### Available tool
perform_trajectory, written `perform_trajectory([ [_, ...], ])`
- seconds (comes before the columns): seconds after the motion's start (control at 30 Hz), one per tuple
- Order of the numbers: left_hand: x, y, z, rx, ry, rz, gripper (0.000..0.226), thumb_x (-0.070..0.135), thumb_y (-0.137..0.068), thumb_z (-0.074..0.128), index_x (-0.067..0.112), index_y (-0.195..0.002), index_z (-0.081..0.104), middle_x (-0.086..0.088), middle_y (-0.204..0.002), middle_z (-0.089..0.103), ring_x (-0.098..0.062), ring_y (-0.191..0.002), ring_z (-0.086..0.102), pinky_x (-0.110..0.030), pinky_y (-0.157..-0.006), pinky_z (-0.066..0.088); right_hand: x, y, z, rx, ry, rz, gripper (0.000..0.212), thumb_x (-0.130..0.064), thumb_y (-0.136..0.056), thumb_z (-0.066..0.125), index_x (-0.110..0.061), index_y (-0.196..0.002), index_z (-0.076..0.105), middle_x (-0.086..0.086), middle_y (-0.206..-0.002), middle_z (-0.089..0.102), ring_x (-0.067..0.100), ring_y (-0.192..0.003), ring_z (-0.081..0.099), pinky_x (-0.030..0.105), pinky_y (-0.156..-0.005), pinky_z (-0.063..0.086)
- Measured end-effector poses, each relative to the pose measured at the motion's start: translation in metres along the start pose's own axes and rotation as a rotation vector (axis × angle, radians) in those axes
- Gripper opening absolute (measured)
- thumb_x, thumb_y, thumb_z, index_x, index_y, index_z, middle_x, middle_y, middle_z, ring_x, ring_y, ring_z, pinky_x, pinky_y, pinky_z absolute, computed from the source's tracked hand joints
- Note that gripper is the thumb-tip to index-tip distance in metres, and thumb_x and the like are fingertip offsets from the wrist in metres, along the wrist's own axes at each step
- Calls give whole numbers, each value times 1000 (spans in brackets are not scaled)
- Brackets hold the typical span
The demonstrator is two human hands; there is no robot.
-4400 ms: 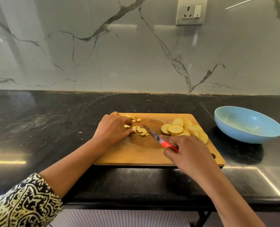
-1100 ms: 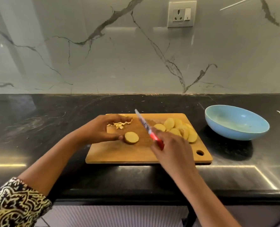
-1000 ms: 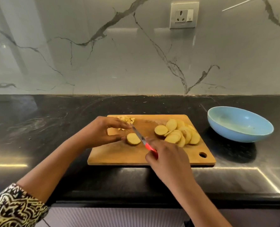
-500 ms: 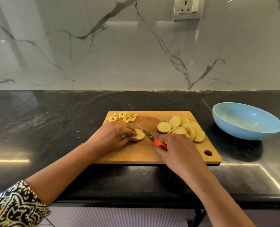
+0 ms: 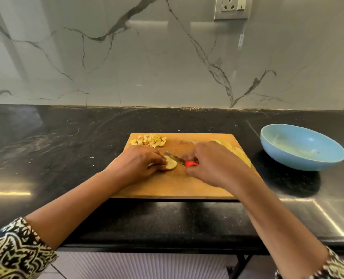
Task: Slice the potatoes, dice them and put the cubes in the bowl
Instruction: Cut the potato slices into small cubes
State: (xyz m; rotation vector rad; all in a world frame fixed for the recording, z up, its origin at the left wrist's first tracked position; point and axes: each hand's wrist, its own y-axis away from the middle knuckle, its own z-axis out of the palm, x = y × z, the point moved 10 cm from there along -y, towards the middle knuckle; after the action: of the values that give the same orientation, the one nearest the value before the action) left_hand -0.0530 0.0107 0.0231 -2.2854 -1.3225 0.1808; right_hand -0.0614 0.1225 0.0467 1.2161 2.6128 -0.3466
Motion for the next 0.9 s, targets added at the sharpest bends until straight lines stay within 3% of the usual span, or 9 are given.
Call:
perform_trajectory([
  [0.2, -1, 1, -1, 27, 16, -28, 14, 22, -79, 75, 17, -92, 77, 3, -92, 74, -13, -85, 69, -30, -76, 57, 4, 25, -1, -59, 54, -4, 34, -23, -90, 59, -22, -123, 65, -7, -105, 68, 4, -72, 52, 12, -54, 32],
  [0.37, -3, 0, 0, 9, 16, -45, 18, 25, -83, 72, 17, -98, 76, 2, -99, 73, -13, -92, 67, -29, -82, 54, 5, 49, -12, -64, 130, 16, 32, -24, -90, 56, -28, -120, 67, -13, -111, 68, 2, -75, 53, 10, -51, 35],
  [0.53, 1, 3, -3, 22, 1, -14, 18, 24, -82, 73, 18, -99, 75, 3, -99, 73, -10, -91, 68, -27, -81, 55, 9, 58, -23, -89, 80, 54, 35, -28, -89, 57, -37, -123, 63, -15, -83, 62, 1, -60, 46, 11, -46, 36],
  [0.67, 2, 5, -7, 38, -20, 13, 15, 21, -80, 75, 19, -95, 76, 5, -95, 74, -9, -86, 69, -26, -75, 57, 5, 46, -26, 37, 25, 67, 37, -30, -91, 57, -36, -127, 60, -16, -62, 44, 3, -53, 42, 7, -46, 36],
  [0.9, 4, 5, -7, 37, -34, 40, 14, 21, -80, 75, 19, -94, 77, 5, -94, 74, -10, -83, 70, -25, -73, 57, 1, 21, -6, 19, 4, 39, 38, -30, -91, 60, -28, -129, 60, -13, -99, 61, 2, -59, 38, 14, -47, 25],
])
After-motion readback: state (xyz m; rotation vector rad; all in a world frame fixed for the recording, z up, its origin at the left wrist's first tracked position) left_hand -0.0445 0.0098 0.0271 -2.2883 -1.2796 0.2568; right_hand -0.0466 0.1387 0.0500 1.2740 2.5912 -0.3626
